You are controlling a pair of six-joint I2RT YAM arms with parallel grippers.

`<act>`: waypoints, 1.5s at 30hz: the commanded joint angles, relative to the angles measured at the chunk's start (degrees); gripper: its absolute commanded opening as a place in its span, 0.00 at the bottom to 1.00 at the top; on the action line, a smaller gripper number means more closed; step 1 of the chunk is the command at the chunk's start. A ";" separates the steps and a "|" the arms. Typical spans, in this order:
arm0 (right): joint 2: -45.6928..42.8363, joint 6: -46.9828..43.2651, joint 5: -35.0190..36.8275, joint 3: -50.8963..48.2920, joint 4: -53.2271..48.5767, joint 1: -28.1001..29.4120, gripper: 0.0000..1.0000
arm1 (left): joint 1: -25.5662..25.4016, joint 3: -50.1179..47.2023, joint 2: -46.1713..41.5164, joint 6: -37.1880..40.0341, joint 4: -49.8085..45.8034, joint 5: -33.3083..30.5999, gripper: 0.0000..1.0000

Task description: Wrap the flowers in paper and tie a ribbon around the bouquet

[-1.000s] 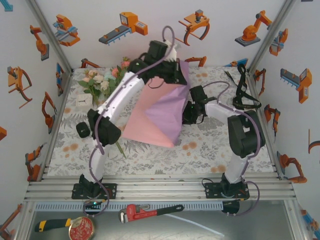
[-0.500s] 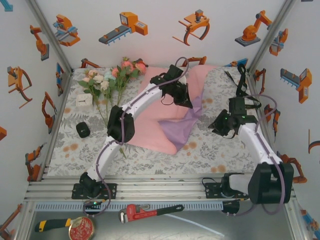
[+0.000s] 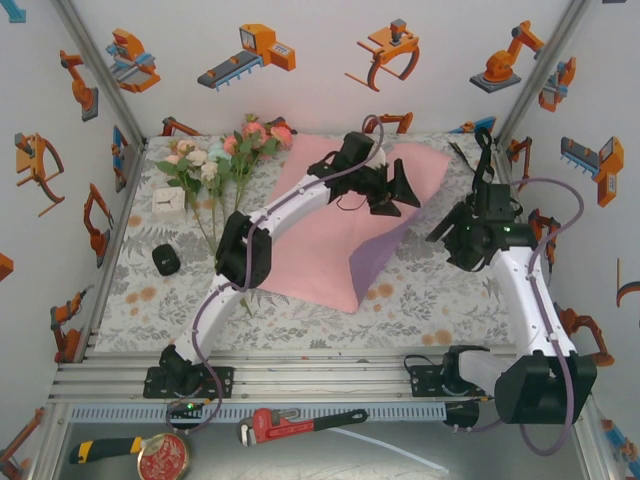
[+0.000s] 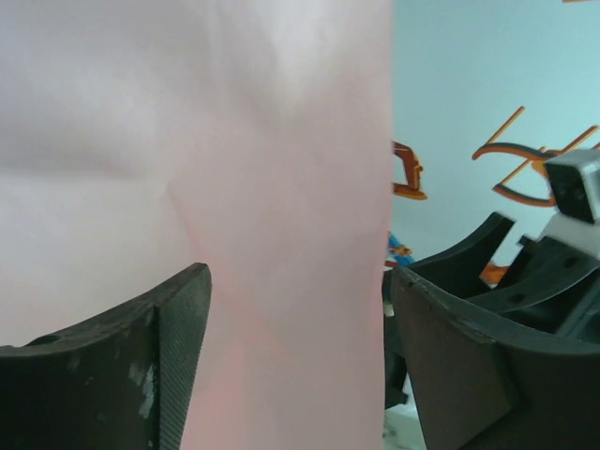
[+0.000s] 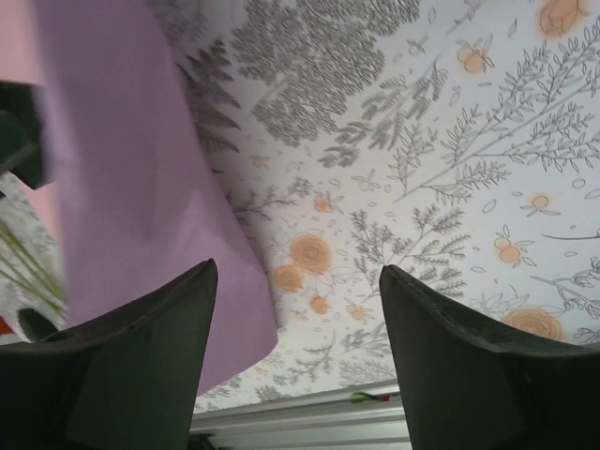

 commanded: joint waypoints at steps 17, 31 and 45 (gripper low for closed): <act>20.00 -9.46 5.20 16.98 -4.06 -0.45 0.26 | 10.25 -43.13 -28.68 17.67 -18.63 -28.76 0.00; 35.11 -0.99 3.49 7.95 12.40 -0.67 0.00 | 11.67 -54.03 -27.82 17.17 -23.36 -32.26 0.00; 32.43 5.38 3.95 -7.15 13.70 1.93 0.00 | 20.24 -52.49 -21.50 21.86 -20.46 -36.16 0.00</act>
